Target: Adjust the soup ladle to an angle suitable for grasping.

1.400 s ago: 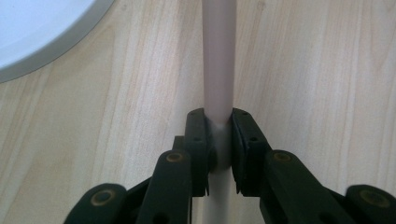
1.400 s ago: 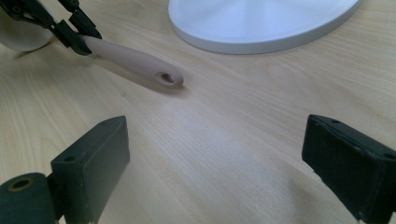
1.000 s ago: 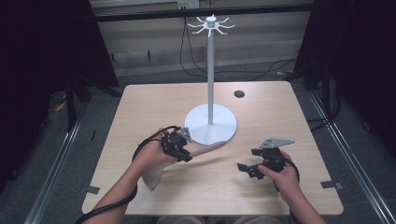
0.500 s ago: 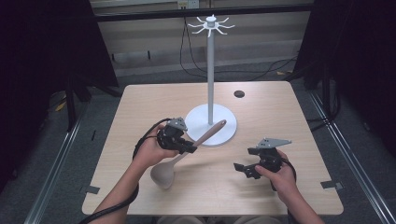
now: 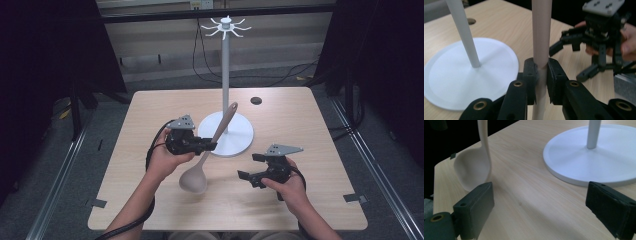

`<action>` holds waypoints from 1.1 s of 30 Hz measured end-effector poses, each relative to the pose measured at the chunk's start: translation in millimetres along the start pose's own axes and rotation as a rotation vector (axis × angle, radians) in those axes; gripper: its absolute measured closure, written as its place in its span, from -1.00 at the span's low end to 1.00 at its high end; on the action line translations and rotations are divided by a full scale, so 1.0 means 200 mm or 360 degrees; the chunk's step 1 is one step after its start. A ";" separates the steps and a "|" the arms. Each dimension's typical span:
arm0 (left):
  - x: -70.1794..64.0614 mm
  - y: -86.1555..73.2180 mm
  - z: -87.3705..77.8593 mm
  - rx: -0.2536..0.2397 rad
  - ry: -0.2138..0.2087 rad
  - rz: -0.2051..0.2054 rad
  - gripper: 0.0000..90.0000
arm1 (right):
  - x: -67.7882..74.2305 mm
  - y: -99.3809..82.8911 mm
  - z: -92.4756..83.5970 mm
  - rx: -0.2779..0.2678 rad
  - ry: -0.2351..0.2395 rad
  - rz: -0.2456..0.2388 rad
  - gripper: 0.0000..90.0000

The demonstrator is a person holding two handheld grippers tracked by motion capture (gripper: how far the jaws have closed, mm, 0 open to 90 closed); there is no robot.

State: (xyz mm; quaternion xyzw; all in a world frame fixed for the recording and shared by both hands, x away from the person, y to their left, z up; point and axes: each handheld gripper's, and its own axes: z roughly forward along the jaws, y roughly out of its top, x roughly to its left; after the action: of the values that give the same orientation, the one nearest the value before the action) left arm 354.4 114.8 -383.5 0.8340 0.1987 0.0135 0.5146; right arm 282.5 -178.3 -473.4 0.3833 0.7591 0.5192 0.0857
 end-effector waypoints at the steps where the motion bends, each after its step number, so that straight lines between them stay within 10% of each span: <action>1: 0.00 0.01 0.00 -0.0028 0.0009 0.0000 0.76 | 0.01 0.01 0.01 -0.0009 0.0016 -0.0010 -0.78; 19: -0.09 0.06 0.07 -0.0314 -0.0020 -0.0028 0.76 | 0.11 0.14 0.06 -0.0194 0.0161 -0.0019 -0.32; 33: -0.17 0.07 0.13 -0.0410 -0.0119 -0.0012 0.75 | 0.14 0.19 0.11 -0.0250 0.0259 -0.0065 0.42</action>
State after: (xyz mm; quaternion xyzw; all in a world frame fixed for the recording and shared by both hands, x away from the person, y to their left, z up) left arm 333.1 75.6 -377.4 0.7602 0.1792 0.0057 0.6245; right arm 292.7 -137.7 -443.3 0.3165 0.7281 0.6047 0.0640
